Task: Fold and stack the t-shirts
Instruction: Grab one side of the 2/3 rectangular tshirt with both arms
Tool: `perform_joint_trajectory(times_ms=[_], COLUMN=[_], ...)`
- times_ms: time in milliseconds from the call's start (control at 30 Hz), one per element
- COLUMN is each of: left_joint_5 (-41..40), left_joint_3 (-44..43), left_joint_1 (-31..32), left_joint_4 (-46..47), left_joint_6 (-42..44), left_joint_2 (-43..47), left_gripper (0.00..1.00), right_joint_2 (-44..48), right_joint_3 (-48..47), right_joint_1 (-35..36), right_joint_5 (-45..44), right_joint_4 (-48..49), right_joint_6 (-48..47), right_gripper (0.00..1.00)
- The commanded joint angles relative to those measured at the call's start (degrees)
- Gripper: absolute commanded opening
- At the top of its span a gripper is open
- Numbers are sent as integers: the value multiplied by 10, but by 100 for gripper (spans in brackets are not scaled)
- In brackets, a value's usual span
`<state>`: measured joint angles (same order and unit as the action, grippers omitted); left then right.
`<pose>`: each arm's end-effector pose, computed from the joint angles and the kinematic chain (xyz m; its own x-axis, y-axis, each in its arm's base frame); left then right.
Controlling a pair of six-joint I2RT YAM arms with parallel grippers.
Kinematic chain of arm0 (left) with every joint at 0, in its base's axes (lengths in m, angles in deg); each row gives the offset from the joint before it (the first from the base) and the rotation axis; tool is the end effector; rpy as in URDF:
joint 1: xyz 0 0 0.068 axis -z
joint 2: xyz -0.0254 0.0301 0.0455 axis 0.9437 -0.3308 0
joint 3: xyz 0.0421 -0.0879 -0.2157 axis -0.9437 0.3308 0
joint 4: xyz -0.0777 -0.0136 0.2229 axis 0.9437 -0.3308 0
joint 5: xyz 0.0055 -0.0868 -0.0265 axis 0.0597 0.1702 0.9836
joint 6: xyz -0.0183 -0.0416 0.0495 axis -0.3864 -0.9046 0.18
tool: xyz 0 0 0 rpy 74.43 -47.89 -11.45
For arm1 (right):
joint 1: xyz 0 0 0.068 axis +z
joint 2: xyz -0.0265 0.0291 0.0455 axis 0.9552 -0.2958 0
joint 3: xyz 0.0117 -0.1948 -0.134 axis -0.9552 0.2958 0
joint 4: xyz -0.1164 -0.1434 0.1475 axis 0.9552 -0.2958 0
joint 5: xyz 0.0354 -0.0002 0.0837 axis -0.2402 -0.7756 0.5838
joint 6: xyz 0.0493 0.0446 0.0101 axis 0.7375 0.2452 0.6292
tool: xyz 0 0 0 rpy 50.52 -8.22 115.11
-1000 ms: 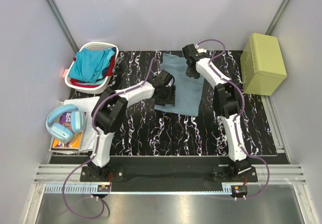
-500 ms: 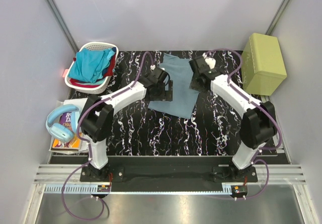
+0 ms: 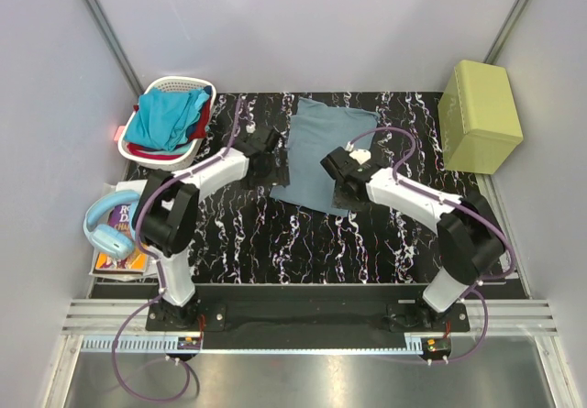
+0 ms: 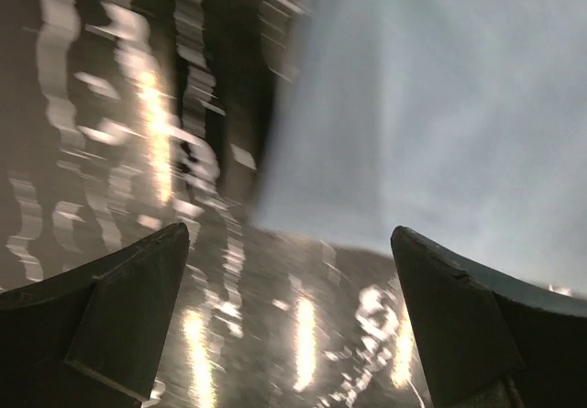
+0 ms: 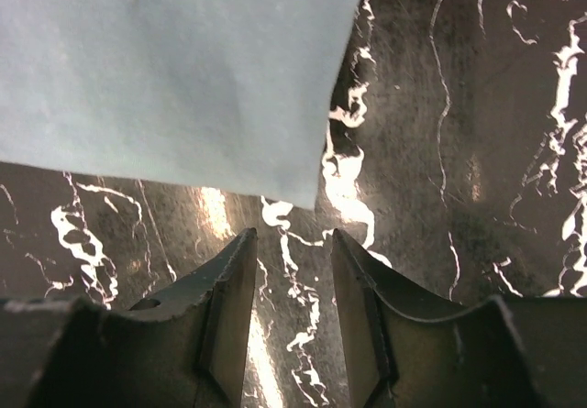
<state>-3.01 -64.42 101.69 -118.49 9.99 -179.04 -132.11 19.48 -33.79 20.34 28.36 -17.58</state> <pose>0.3126 -0.1805 0.1586 -0.8978 -0.0700 -0.4348 -0.0068 0.9894 -0.1452 0.2508 0.1809 0.1742 -0.8777 0.0994 -0.4688 0.1052 0.9944 0.0139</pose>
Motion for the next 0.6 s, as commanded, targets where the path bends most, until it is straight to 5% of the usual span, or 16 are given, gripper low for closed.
perform_joint_trajectory(times_ms=[0,200,567], left_joint_5=[-1,64,111], left_joint_3=[-24,-77,-37], left_joint_1=[-26,-27,37], left_joint_4=[16,-3,19], left_joint_6=[16,19,-9], left_joint_2=[-2,-72,-87], left_gripper=[99,99,99], right_joint_2=[54,86,123], right_joint_3=[14,29,42], right_joint_1=[6,5,6], right_joint_5=[-17,-22,-41], right_joint_4=[13,3,-10], right_joint_6=[19,25,22], right_gripper=[45,45,46])
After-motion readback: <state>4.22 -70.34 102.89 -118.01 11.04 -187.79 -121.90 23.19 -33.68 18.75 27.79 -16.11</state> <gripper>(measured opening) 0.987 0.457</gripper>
